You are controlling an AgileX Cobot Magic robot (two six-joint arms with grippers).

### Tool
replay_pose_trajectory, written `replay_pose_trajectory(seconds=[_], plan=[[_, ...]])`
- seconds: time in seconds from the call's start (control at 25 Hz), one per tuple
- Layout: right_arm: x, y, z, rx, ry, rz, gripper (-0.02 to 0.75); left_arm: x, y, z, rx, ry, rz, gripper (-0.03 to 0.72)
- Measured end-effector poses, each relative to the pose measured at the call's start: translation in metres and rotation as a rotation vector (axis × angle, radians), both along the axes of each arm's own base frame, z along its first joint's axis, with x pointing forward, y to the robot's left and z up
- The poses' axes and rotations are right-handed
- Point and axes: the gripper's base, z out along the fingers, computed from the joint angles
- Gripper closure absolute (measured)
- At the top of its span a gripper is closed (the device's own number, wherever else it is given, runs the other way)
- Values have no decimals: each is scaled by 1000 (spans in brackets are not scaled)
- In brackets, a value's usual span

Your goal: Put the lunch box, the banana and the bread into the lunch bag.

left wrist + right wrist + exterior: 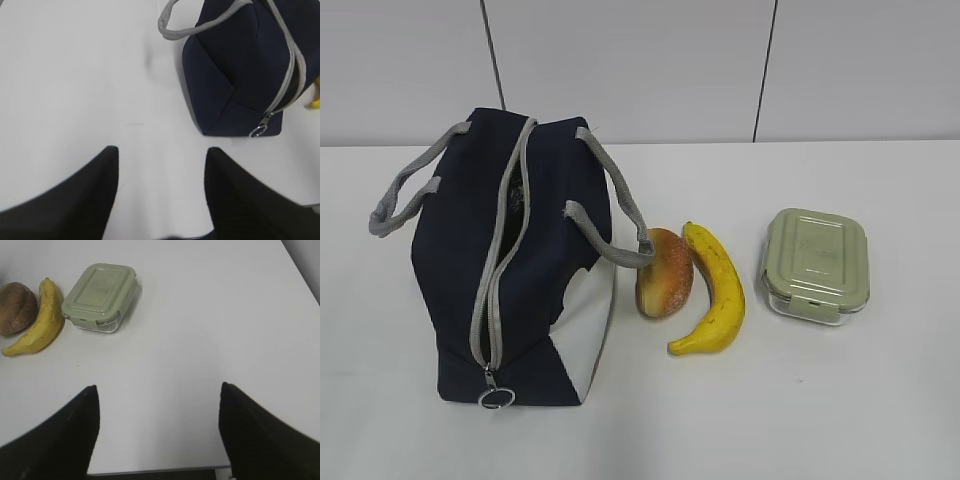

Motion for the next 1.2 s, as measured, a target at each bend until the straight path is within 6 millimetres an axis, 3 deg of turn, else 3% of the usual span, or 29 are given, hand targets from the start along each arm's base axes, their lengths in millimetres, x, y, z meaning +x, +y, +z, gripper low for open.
replay_pose_trajectory(seconds=[0.24,0.92,1.08,1.2], plan=[[0,0,0,0,0,0,187,0,0,0,0,0,0,301],[0,0,0,-1,0,1,185,3,0,1,2,14,1,417],[0,0,0,-1,0,1,187,16,-1,20,5,66,2,431],[0,0,0,-1,0,1,187,37,-2,42,9,142,1,433]])
